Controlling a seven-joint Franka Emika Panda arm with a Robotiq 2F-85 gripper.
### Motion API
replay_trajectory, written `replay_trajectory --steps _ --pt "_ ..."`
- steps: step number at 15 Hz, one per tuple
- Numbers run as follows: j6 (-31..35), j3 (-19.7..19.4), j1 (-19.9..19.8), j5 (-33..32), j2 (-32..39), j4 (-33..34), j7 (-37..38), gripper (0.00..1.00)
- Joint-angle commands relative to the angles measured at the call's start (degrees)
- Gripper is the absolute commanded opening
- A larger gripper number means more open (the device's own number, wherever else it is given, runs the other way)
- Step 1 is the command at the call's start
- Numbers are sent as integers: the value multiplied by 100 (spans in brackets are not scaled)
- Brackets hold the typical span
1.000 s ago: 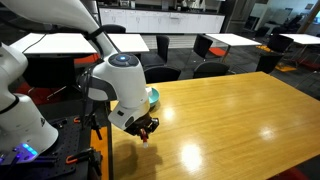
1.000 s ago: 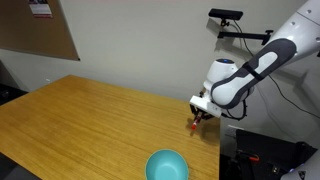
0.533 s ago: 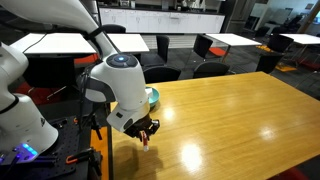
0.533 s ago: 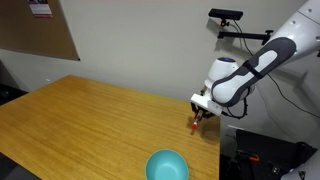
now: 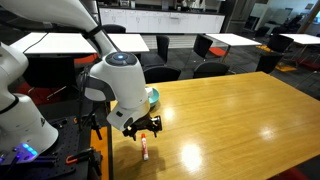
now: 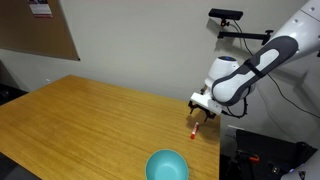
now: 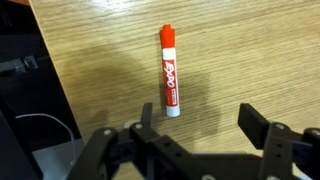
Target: Take the marker from the bowl and put it on the table
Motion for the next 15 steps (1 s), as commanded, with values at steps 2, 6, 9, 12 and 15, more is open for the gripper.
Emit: replay_trajectory --steps 2,6,9,12,15 --pt "-130 35 -46 -57 -222 -57 203 100" --pt "-152 11 -7 -193 -398 -142 200 100" --pt "-71 45 -4 -474 -753 -355 123 100" --pt "-87 240 -134 -696 -1251 -612 -111 100" --pt "-163 343 -69 -524 -1763 -836 -604 100"
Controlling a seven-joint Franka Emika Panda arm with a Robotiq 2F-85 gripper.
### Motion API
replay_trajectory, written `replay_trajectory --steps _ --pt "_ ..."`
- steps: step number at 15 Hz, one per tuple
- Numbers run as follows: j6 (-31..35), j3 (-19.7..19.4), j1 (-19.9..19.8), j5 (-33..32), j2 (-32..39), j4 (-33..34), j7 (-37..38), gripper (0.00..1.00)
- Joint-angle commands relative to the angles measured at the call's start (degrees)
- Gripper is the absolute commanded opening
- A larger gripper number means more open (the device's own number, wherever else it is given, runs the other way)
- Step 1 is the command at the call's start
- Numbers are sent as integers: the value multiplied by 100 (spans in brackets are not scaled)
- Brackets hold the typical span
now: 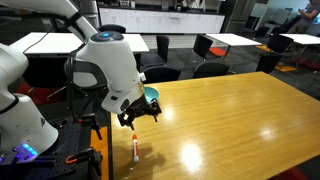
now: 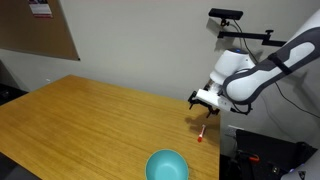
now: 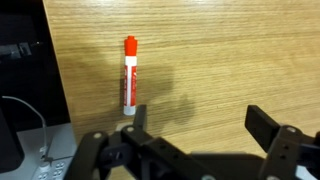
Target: Take the marker from the bowl and put it on the table
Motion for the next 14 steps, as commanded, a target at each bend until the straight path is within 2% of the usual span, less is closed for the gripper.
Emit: replay_trajectory --steps 1,2,4,5,14 --pt "-182 172 -57 126 -861 -425 -593 100" --pt "-328 175 -7 229 -773 -161 -760 100" --pt "-462 215 2 320 -1011 -183 -985 100" --pt "-188 335 -140 290 -687 -167 -805 100" --pt "-209 396 -188 302 -667 -165 -814 100"
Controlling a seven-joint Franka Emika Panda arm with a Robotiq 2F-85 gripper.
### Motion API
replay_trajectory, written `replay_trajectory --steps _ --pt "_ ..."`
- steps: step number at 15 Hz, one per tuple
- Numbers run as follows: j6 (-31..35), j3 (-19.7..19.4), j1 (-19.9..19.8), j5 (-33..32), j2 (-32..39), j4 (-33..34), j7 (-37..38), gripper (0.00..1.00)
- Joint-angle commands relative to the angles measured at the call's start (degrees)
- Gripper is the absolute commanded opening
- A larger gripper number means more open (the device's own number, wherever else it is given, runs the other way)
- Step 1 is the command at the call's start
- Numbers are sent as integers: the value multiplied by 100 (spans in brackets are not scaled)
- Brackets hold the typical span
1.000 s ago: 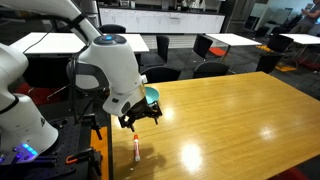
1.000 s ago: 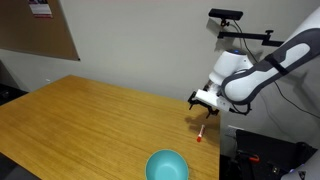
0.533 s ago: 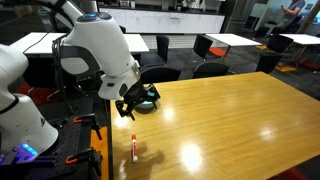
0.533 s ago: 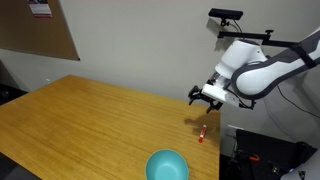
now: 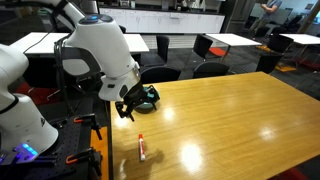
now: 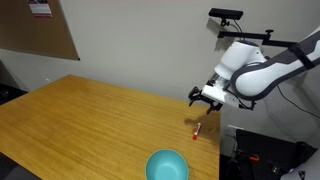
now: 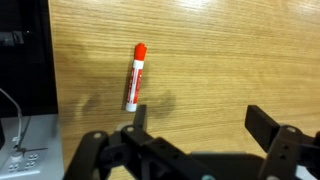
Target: Take the marker from the bowl and put it on the table
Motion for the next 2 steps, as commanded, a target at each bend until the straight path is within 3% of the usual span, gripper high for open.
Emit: replay_trajectory --steps 1,2 --pt "-1 154 -135 140 13 6 -108 100" --pt "-1 154 -135 139 14 6 -107 100"
